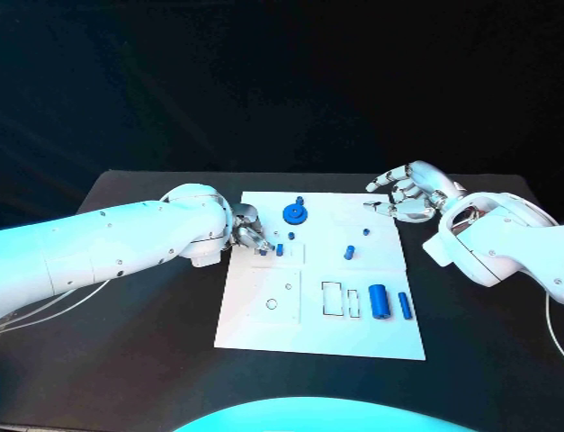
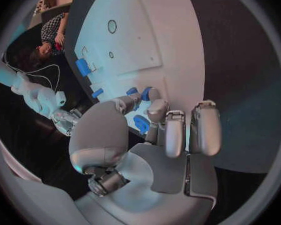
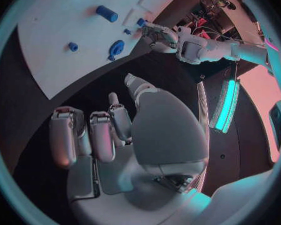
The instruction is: Assemble the parts on the task board
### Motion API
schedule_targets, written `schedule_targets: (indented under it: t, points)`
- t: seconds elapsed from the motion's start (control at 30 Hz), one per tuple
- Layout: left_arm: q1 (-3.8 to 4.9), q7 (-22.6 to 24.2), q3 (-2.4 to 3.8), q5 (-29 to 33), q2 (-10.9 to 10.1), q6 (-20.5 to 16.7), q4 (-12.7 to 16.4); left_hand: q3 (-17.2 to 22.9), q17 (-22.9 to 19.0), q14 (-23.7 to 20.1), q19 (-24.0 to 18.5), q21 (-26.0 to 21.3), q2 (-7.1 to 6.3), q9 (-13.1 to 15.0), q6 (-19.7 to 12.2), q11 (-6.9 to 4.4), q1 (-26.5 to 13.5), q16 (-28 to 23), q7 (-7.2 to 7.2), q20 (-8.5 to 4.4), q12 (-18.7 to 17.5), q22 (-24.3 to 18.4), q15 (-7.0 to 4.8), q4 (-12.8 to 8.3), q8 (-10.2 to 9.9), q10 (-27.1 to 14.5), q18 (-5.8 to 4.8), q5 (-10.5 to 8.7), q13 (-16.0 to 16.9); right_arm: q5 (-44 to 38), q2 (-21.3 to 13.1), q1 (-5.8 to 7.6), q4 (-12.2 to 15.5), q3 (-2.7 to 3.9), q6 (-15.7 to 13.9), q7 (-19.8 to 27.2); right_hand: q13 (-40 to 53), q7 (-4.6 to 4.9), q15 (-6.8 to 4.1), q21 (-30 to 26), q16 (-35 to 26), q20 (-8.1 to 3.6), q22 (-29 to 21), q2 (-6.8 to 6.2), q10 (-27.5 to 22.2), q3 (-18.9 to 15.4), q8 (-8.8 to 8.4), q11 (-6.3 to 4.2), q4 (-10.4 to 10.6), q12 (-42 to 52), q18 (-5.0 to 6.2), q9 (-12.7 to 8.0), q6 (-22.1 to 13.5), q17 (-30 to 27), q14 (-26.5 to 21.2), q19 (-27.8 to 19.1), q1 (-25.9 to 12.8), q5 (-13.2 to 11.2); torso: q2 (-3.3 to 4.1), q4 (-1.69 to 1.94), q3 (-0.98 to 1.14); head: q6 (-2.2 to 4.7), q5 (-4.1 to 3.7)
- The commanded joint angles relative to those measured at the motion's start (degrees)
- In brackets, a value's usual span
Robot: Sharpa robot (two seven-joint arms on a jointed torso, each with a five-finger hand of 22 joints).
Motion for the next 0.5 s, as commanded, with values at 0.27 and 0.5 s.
schedule_targets:
  t: [0.27, 0.5]
  points:
    - [-0.18, 0.33, -0.11, 0.91, -0.08, 0.07, -0.38, -5.16, 13.86, 5.59, 0.28, 0.22, -0.58, -0.16, 0.28, 0.03, -1.17, 0.1, 0.43, -0.16, -0.24, 0.08, -0.43, 2.31, -0.09, -0.16, -0.99, -0.15, 0.15, -0.1, -0.1, -0.03, 0.13, 0.0, -0.01, 0.76, 2.81, -0.16, -0.05, -0.19, -0.27, -0.14, 10.39, -0.24, -0.21, 0.21, 0.18, -0.06, 0.03, -0.23, 0.47, -0.06, 0.25, 7.82, 4.17, 0.72, -0.47, 0.27, -0.06, 0.06, -0.03, 0.16, -0.09]
    - [-0.2, 0.32, 0.07, 0.94, -0.63, -0.27, -0.17, -6.83, 13.84, 5.58, 0.3, 0.21, -0.55, -0.21, 0.31, 0.01, -1.18, 0.09, 0.39, -0.17, -0.09, 0.12, -0.44, 3.35, -0.1, -0.04, -0.99, -0.12, 0.4, -0.1, -0.15, -0.03, 0.13, 0.0, 0.0, 0.76, 2.79, -0.15, -0.05, -0.29, -0.28, -0.15, 10.34, -0.31, -0.23, 0.24, 0.18, -0.05, 0.07, -0.25, 0.49, -0.08, 0.19, 7.8, 4.16, 0.66, -0.52, 0.27, -0.01, -0.01, -0.06, 0.23, -0.1]
